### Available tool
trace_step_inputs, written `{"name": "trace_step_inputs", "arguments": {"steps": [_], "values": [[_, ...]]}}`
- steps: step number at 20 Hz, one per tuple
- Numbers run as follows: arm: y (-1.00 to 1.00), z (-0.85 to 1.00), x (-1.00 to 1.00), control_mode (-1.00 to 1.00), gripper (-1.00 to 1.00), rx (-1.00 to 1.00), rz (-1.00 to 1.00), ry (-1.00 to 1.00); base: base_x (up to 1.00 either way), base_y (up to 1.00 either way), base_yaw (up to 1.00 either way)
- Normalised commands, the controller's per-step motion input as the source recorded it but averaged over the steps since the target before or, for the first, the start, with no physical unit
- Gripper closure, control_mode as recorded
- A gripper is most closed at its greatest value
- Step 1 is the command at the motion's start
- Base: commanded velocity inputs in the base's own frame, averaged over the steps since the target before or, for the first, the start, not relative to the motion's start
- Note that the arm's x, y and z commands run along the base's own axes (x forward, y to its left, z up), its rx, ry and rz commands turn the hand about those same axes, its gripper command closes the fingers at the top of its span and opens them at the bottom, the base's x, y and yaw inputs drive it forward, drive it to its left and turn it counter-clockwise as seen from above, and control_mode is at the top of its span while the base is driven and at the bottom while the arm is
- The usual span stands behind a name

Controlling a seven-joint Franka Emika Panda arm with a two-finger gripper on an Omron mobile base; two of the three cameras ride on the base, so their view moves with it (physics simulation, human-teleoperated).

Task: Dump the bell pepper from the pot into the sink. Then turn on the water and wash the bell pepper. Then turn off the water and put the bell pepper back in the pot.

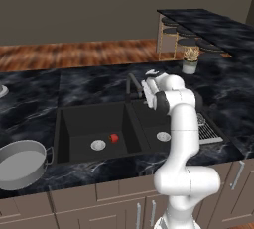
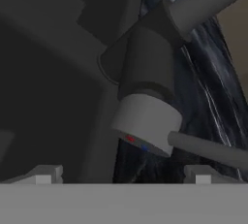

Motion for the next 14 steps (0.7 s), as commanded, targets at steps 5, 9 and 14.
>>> {"name": "trace_step_inputs", "arguments": {"steps": [5, 9, 14], "values": [[1.0, 0.13, -0.14, -1.0, -1.0, -0.24, 0.04, -0.16, 0.0, 0.0, 0.0], [0.97, 0.14, -0.31, -1.0, -1.0, -0.23, 0.04, -0.18, 0.0, 0.0, 0.0], [0.17, 0.01, -0.92, -1.0, -1.0, -0.08, 0.01, -0.29, 0.0, 0.0, 0.0]]}}
